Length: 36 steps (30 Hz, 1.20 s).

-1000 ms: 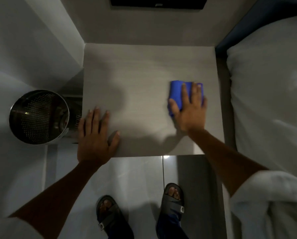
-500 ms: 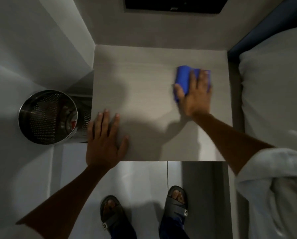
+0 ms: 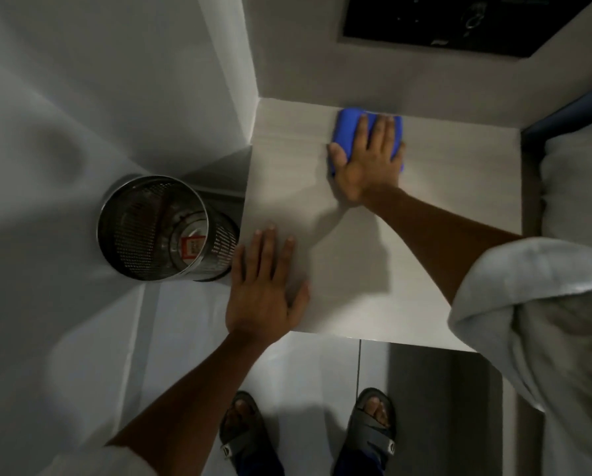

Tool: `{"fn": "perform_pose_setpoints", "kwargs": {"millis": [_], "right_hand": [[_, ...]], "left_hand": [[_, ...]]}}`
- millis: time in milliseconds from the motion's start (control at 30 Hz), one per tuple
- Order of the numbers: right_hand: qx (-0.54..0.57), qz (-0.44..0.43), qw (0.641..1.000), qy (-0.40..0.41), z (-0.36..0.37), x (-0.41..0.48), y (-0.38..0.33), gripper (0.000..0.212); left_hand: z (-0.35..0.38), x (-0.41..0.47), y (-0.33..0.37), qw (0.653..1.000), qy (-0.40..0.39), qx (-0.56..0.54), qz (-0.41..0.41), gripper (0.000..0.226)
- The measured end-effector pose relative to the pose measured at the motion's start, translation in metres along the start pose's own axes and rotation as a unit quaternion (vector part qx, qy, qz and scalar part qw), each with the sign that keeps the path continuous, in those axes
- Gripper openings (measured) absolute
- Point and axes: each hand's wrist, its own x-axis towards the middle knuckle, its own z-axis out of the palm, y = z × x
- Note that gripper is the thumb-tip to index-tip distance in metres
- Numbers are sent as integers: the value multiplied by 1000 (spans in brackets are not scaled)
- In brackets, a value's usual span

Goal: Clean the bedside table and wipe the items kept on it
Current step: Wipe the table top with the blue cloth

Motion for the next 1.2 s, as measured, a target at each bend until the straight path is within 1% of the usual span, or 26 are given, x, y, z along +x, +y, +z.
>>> {"fn": "perform_pose_setpoints", "kwargs": {"millis": [67, 133, 233, 267, 333, 367, 467, 500, 533, 567, 633, 700, 733, 767, 800, 833, 867, 900, 933, 967, 1000, 1033, 1100, 1133, 1167, 1200], "right_hand": [[-12, -57, 998, -25, 2, 5, -31, 74], [-30, -89, 994, -58, -2, 8, -52, 76], [-67, -142, 980, -123, -4, -6, -65, 77], [-66, -155, 976, -135, -1, -16, -67, 77], [-55, -167, 975, -137, 7, -43, -69, 76], [-46, -172, 975, -132, 13, -60, -71, 76], [-40, -194, 973, -116, 27, -103, -72, 74], [-38, -200, 972, -114, 31, -120, -69, 73], [-34, -207, 971, -112, 35, -136, -67, 73], [-29, -213, 970, -112, 40, -151, -66, 72], [-9, -217, 969, -119, 44, -185, -58, 72], [31, -208, 968, -135, 42, -212, -49, 72], [59, -199, 967, -145, 40, -221, -44, 71], [94, -183, 966, -159, 36, -228, -39, 69], [141, -149, 962, -178, 29, -235, -37, 65], [212, -96, 950, -210, 23, -238, -36, 60], [301, -22, 921, -246, 16, -242, -34, 56], [391, 54, 876, -275, 6, -247, -33, 57], [471, 119, 825, -290, -3, -255, -30, 61], [525, 154, 790, -278, -9, -266, -26, 65], [559, 163, 775, -245, -14, -281, -22, 66], [569, 168, 780, -199, -20, -296, -16, 61], [534, 197, 813, -122, -29, -326, 4, 40], [521, 232, 813, -115, -33, -341, 17, 42], [526, 270, 795, -136, -39, -353, 28, 55], [551, 307, 758, -167, -46, -366, 43, 71]], "left_hand": [[1, -1, -2, 1000, -7, -3, 0, 78], [1, 0, -2, 1000, -9, -11, -1, 77], [-2, -2, -5, 999, 3, -44, 12, 73], [-1, -7, -8, 998, 13, -65, 2, 71], [4, -30, -19, 994, 32, -96, -41, 69], [8, -49, -26, 993, 25, -103, -55, 68], [13, -95, -40, 992, -32, -111, -45, 65], [11, -101, -42, 992, -39, -114, -38, 63], [8, -102, -42, 989, -37, -134, -51, 61], [3, -100, -42, 982, -30, -169, -82, 61], [-8, -94, -32, 956, 8, -259, -139, 64], [-24, -87, -15, 912, 41, -352, -205, 60], [-30, -83, -7, 894, 40, -379, -238, 60], [-34, -79, 1, 892, 30, -374, -253, 60], [-38, -78, 7, 905, 19, -341, -255, 62], [-40, -77, 12, 917, 14, -306, -255, 63], [-42, -77, 16, 920, 14, -287, -266, 58], [-45, -79, 19, 914, 14, -294, -281, 49], [-49, -82, 21, 898, 9, -328, -293, 40], [-56, -88, 26, 874, 1, -376, -309, 34], [-62, -94, 31, 845, -15, -424, -326, 31], [-70, -100, 36, 821, -29, -459, -337, 30], [-84, -112, 45, 785, -43, -510, -349, 29], [-93, -119, 49, 761, -53, -544, -348, 30], [-103, -125, 55, 729, -70, -586, -347, 34], [-115, -131, 63, 699, -95, -619, -344, 39]]}}
